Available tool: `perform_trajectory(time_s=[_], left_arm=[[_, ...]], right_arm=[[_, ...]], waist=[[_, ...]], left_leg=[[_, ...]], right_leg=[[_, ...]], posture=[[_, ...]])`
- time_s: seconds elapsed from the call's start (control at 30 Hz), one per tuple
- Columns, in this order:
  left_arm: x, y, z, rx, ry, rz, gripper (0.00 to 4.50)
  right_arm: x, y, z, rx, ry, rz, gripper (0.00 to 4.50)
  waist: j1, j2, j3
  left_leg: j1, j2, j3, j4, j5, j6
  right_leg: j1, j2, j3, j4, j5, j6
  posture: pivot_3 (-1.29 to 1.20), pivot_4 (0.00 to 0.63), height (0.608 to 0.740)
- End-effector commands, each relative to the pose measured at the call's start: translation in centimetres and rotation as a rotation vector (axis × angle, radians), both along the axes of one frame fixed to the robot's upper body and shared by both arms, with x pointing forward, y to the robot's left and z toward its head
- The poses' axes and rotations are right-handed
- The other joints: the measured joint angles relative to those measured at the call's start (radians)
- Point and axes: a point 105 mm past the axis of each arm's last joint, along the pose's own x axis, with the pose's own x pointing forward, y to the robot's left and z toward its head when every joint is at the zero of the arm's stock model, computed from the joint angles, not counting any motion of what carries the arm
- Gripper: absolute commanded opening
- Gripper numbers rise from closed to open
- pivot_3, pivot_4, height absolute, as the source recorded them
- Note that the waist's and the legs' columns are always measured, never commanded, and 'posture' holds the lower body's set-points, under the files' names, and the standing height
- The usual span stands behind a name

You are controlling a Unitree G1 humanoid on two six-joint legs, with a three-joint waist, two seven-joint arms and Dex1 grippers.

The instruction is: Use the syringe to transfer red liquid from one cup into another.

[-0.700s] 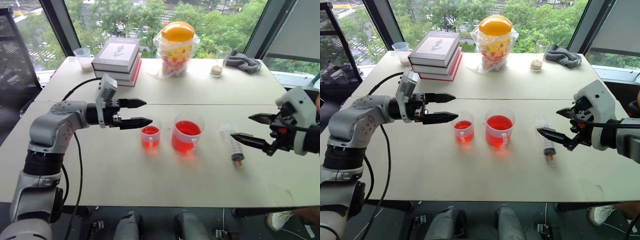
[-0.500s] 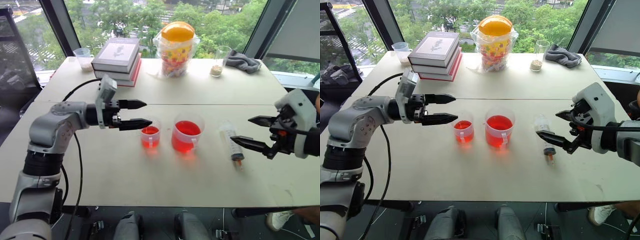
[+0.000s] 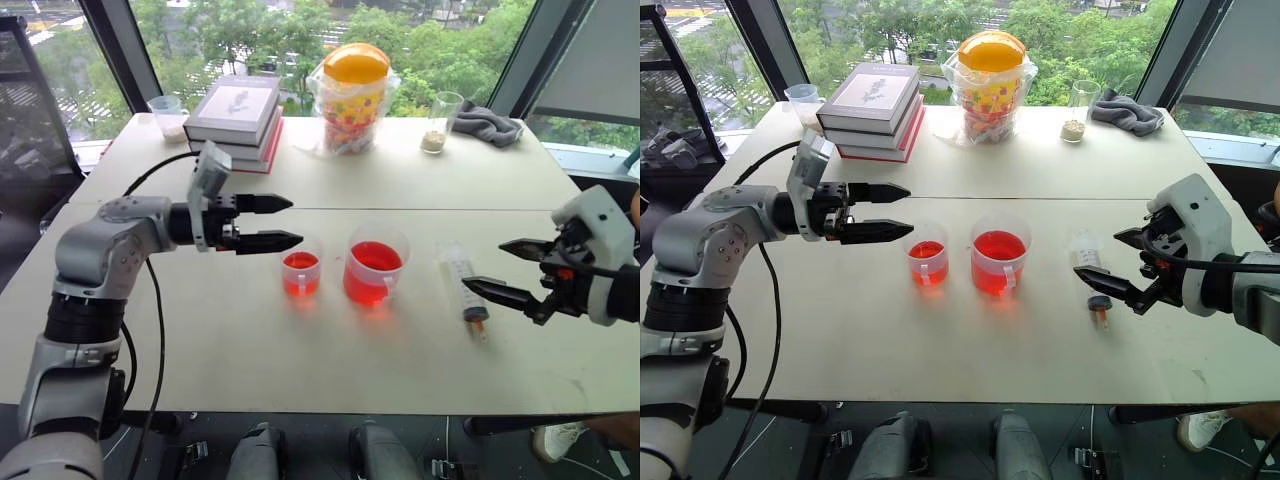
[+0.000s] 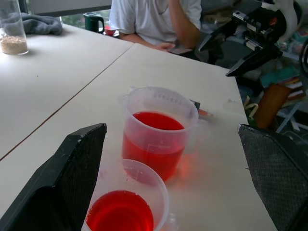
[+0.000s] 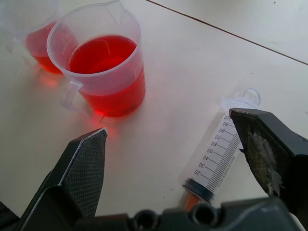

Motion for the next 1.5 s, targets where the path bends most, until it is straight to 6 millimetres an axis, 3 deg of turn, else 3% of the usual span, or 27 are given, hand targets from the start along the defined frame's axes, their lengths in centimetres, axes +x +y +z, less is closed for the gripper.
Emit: perform_trajectory(time_s=[0.03,0.27,0.67,1.1,1.4,1.5], left_arm=[[-0.3,-0.1,1.0,0.007,-0.041,-0.028,4.50],[-0.2,-0.6,0.0,0.001,-0.028,-0.042,4.50],[0.7,-1.8,-0.7,-0.022,-0.065,-0.063,4.50],[-0.2,-1.6,-1.5,-0.027,-0.085,-0.021,4.50],[-0.7,-1.4,-1.8,-0.034,-0.080,0.014,4.50],[-0.8,-1.3,-1.8,-0.034,-0.080,0.021,4.50]], right_arm=[[0.4,-0.2,0.4,0.006,-0.011,-0.022,4.45],[1.6,-3.1,-0.8,-0.022,0.152,-0.202,4.45],[7.2,-5.2,-4.1,0.089,0.456,-0.397,4.45],[12.2,-2.8,-7.2,0.091,0.617,-0.397,4.45],[13.0,-2.9,-10.3,-0.029,0.682,-0.366,4.45],[13.0,-2.7,-10.7,-0.050,0.697,-0.343,3.53]], waist=[[-0.001,0.000,0.000],[-0.001,0.000,0.000],[-0.004,0.000,0.000],[-0.003,0.000,0.000],[-0.004,0.000,0.000],[-0.005,0.000,-0.001]], left_leg=[[0.000,0.000,0.000,0.000,0.000,0.000],[0.000,0.000,0.000,0.000,0.000,0.000],[0.001,0.000,0.003,0.000,0.000,0.000],[-0.001,0.000,0.003,-0.001,0.000,0.000],[0.000,0.000,0.003,0.000,0.000,0.000],[0.002,0.000,0.003,0.000,0.000,0.000]], right_leg=[[0.000,0.000,0.000,0.000,0.000,0.000],[0.000,0.000,0.000,0.000,0.000,-0.001],[-0.001,0.000,0.001,0.000,0.000,-0.001],[-0.002,0.000,0.001,0.001,0.001,0.002],[-0.001,0.000,0.001,0.001,0.002,0.002],[0.001,0.000,0.001,0.001,0.002,0.002]], posture=[[0.00,0.150,0.740],[0.00,0.150,0.740],[0.00,0.150,0.740],[0.00,0.150,0.740],[0.00,0.150,0.740],[0.00,0.150,0.740]])
